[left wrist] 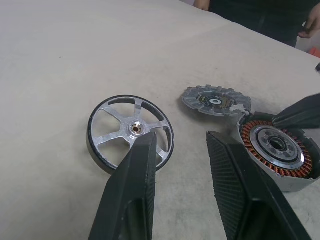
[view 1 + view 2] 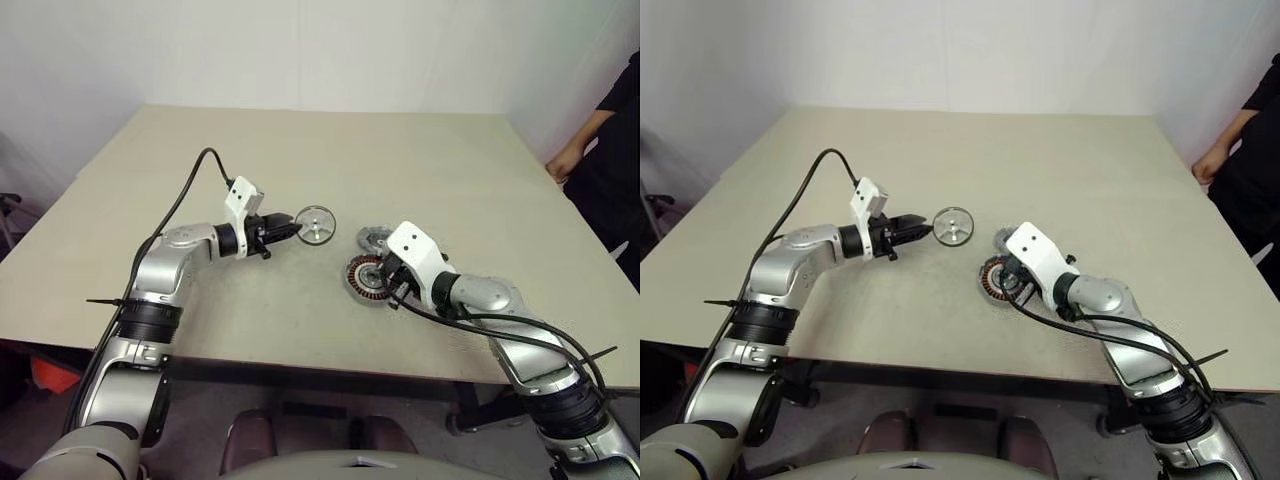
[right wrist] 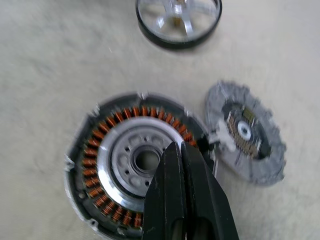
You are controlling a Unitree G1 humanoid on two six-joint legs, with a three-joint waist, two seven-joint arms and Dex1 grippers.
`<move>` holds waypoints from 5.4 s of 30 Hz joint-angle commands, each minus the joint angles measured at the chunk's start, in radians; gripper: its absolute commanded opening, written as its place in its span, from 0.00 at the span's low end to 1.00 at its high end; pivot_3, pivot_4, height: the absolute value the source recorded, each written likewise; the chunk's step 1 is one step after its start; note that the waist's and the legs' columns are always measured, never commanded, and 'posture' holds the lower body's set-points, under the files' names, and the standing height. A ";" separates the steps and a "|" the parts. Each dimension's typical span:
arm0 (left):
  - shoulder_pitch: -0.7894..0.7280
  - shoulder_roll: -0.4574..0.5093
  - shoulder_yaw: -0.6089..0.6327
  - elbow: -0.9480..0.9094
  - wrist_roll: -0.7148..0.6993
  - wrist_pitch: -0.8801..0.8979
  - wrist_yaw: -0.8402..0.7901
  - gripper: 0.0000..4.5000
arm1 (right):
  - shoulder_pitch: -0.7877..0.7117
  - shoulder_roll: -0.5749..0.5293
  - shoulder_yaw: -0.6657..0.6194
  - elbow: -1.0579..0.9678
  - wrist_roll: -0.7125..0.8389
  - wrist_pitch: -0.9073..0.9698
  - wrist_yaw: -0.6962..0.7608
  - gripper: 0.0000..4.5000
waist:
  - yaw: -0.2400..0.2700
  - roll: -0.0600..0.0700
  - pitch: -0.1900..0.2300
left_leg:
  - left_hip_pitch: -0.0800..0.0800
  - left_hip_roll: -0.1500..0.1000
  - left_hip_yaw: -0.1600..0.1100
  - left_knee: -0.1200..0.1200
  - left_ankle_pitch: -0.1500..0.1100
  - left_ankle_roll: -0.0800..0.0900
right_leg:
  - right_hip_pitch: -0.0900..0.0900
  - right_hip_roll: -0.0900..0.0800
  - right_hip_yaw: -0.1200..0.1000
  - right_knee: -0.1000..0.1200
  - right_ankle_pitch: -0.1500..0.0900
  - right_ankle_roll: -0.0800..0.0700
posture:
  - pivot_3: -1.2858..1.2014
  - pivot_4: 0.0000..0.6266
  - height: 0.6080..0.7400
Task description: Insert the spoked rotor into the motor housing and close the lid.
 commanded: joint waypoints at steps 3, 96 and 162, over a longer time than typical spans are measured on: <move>-0.017 0.006 0.005 0.003 -0.002 -0.021 0.000 0.38 | 0.013 0.010 -0.001 -0.019 0.012 0.006 -0.005 0.01 | 0.000 0.000 0.000 | 0.000 0.000 0.000 0.000 0.000 0.000 | 0.000 0.000 0.000 0.000 0.000 0.000 | 0.52 0.00 1.00; -0.389 -0.319 0.445 0.902 -0.190 0.021 0.322 0.79 | -0.184 0.038 -0.151 0.048 0.034 -0.028 -0.114 0.00 | 0.007 -0.001 0.000 | 0.000 -0.001 -0.001 0.002 0.001 -0.001 | 0.002 -0.001 0.000 0.001 0.001 0.000 | 0.52 0.00 1.00; -0.266 -0.360 0.330 0.608 -0.386 0.724 0.190 0.10 | -0.112 -0.034 -0.259 0.342 -0.168 0.004 -0.349 0.00 | 0.001 0.000 0.003 | -0.001 -0.002 0.000 -0.001 0.001 0.002 | 0.001 -0.001 -0.001 -0.002 0.000 0.000 | 0.52 0.00 1.00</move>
